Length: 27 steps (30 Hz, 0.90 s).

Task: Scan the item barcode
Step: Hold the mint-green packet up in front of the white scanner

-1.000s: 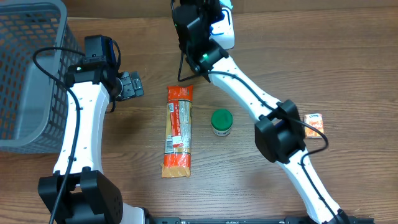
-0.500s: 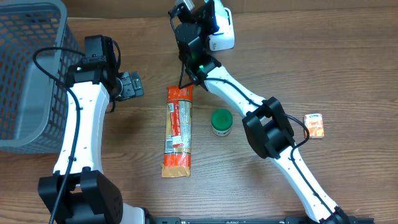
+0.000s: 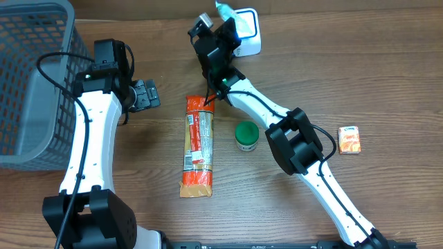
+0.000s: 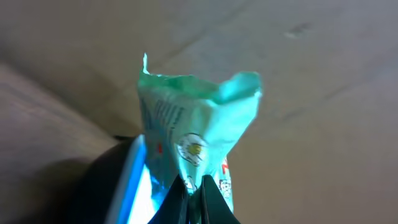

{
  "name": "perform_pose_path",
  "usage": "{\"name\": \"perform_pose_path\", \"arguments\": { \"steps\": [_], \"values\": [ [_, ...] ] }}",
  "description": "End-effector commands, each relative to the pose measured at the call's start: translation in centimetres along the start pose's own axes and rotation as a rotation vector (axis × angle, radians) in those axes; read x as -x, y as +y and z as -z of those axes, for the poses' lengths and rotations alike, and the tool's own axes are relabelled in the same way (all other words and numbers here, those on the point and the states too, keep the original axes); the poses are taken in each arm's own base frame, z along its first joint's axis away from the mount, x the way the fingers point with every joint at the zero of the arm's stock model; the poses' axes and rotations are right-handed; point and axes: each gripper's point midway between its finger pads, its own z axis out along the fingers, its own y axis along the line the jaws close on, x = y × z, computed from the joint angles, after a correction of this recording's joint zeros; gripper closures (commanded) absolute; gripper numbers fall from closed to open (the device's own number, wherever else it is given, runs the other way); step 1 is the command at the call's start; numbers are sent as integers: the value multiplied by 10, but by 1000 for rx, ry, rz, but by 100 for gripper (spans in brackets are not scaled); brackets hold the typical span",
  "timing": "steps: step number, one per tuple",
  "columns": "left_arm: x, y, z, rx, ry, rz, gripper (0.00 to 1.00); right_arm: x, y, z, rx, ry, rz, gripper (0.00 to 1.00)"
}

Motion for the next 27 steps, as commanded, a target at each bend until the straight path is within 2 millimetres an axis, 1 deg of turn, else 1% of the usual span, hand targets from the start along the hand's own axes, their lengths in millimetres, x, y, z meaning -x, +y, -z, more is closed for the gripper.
{"name": "perform_pose_path", "arguments": {
  "steps": [1, 16, 19, 23, 27],
  "values": [
    [-1, 2, -2, 8, 5, -6, 0, 2, 6, -4, 43, -28, -20, 96],
    [-2, 2, -2, 8, 5, -6, 0, 0, 6, -4, 40, -18, -14, 96],
    [-2, 2, -2, 8, 5, -6, 0, -4, 10, -4, 54, -4, 11, 96],
    [-1, 2, -2, 8, 5, -6, 0, -15, 20, -3, 90, 32, 72, 96],
    [-2, 2, -2, 8, 5, -6, 0, -18, 23, -2, 101, 43, 90, 96]
  ]
}}
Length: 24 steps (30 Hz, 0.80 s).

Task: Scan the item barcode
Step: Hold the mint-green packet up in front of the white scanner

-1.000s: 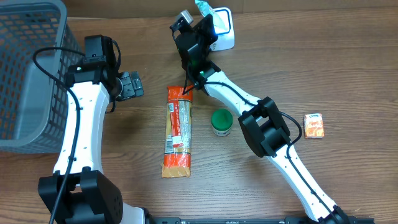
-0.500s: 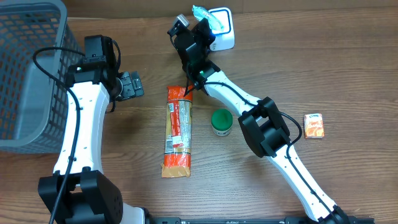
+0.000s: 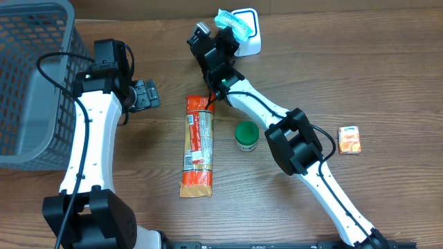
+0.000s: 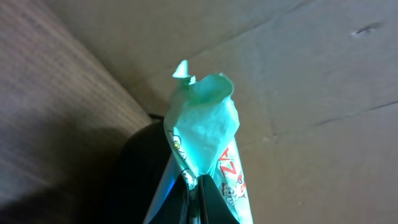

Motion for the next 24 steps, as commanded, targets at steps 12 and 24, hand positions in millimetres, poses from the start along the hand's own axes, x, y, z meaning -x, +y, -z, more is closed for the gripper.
{"name": "perform_pose_path", "arguments": {
  "steps": [12, 24],
  "values": [
    [-2, 2, -2, 8, 5, -6, 0, -1, 2, -1, 11, -1, -21, 96],
    [-2, 2, -2, 8, 5, -6, 0, -7, -5, 0, -33, 41, -20, 96]
  ]
}}
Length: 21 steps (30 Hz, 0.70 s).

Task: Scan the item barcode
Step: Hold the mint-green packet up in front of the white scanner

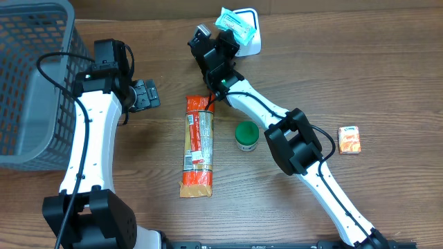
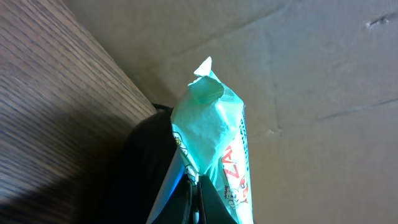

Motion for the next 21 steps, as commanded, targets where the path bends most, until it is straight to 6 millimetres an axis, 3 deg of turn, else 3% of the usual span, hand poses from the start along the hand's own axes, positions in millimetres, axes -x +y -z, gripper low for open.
{"name": "perform_pose_path", "arguments": {
  "steps": [1, 7, 12, 21],
  "values": [
    [-1, 2, -2, 8, 5, -6, 0, -3, -6, 0, -30, 21, -29, 96],
    [-2, 2, -2, 8, 5, -6, 0, 10, -3, 10, -32, -12, -49, 96],
    [-2, 2, -2, 8, 5, -6, 0, 23, -12, 16, -58, -46, -99, 96],
    [-2, 2, -2, 8, 5, -6, 0, 36, -59, 27, -141, -48, -189, 97]
  ]
}}
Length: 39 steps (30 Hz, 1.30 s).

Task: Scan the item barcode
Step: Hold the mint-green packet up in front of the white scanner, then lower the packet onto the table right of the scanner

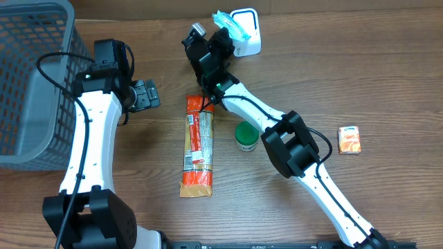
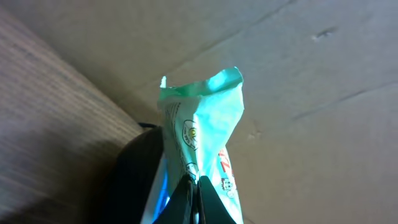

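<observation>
A small teal snack packet (image 1: pixel 227 21) (image 2: pixel 202 134) is pinched at its lower edge by my right gripper (image 2: pixel 194 183), which is shut on it at the table's far edge. The packet is held just left of the white barcode scanner (image 1: pixel 247 31), over its left edge; in the right wrist view a dark body with blue light (image 2: pixel 146 180) sits behind the packet. My left gripper (image 1: pixel 147 94) rests to the left, beside the basket; its jaws look nearly closed with nothing in them.
A grey mesh basket (image 1: pixel 31 76) stands at the far left. A long orange snack bag (image 1: pixel 197 145), a green-lidded jar (image 1: pixel 246 135) and a small orange packet (image 1: pixel 349 139) lie on the wooden table. A cardboard wall (image 2: pixel 298 74) backs the scanner.
The right gripper has shifted slightly left with the teal packet, which now sits more over the scanner's left edge and has turned in the wrist view. The left arm has not moved.
Throughout, my right gripper stayed shut on the teal packet by the scanner. The packet stood at the scanner's left top, then lay more over the scanner face, and now has come back toward its left edge, turned differently each time. Left arm unmoved.
</observation>
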{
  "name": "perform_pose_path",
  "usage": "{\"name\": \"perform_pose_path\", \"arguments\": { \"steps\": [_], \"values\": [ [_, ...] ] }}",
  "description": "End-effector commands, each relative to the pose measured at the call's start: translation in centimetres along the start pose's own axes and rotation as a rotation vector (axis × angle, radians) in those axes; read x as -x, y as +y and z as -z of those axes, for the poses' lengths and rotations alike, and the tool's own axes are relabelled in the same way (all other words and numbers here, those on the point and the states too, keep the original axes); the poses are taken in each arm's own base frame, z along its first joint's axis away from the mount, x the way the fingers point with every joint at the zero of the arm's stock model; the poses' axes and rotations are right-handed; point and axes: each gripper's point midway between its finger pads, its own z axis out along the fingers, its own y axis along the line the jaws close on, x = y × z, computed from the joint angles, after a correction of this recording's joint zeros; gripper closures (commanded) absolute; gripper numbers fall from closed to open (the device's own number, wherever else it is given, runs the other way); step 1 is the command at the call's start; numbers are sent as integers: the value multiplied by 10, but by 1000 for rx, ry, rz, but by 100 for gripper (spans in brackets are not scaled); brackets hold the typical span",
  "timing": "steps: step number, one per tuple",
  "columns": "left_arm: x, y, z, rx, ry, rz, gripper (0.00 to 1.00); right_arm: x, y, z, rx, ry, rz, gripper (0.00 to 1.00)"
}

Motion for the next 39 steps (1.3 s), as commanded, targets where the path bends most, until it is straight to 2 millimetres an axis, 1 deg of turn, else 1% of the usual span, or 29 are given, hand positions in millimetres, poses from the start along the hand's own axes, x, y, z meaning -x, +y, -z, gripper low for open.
{"name": "perform_pose_path", "arguments": {
  "steps": [1, 3, 5, 8, 12, 16, 18, 23, 27, 30, 33, 35, 37, 38, 39],
  "values": [
    [-2, 2, -2, 8, 6, -6, 0, 27, -54, 9, -68, -23, -108, 97],
    [-2, 2, -2, 8, 5, -6, 0, 36, -71, 13, -86, -32, -137, 97],
    [-2, 2, -2, 8, 5, -6, 0, 42, -96, 18, -133, -29, -188, 97],
    [-2, 2, -2, 8, 5, -6, 0, 45, -130, 25, -191, -5, -236, 97],
    [-1, 2, -2, 8, 5, -6, 0, 39, -163, 28, -257, 50, -267, 97],
    [-1, 2, -2, 8, 5, -6, 0, 23, -193, 29, -333, 129, -294, 97],
    [-2, 2, -2, 8, 5, -6, 0, 17, -203, 31, -361, 162, -297, 97],
    [-1, 2, -2, 8, 5, -6, 0, 10, -216, 38, -359, 224, -231, 97],
    [-2, 2, -2, 8, 5, -6, 0, 13, -232, 52, -339, 230, -245, 97],
    [-2, 2, -2, 8, 5, -6, 0, 7, -250, 66, -303, 250, -260, 97],
    [-1, 2, -2, 8, 5, -6, 0, -11, -263, 83, -203, 287, -272, 97],
    [-1, 3, -2, 8, 5, -6, 0, -31, -259, 94, -78, 333, -279, 97],
    [-2, 2, -2, 8, 6, -6, 0, -61, -246, 112, 101, 432, -283, 96],
    [-1, 2, -2, 8, 5, -6, 0, -77, -242, 120, 160, 491, -294, 96],
    [-2, 2, -2, 8, 5, -6, 0, -96, -239, 128, 207, 571, -319, 97]
  ]
}}
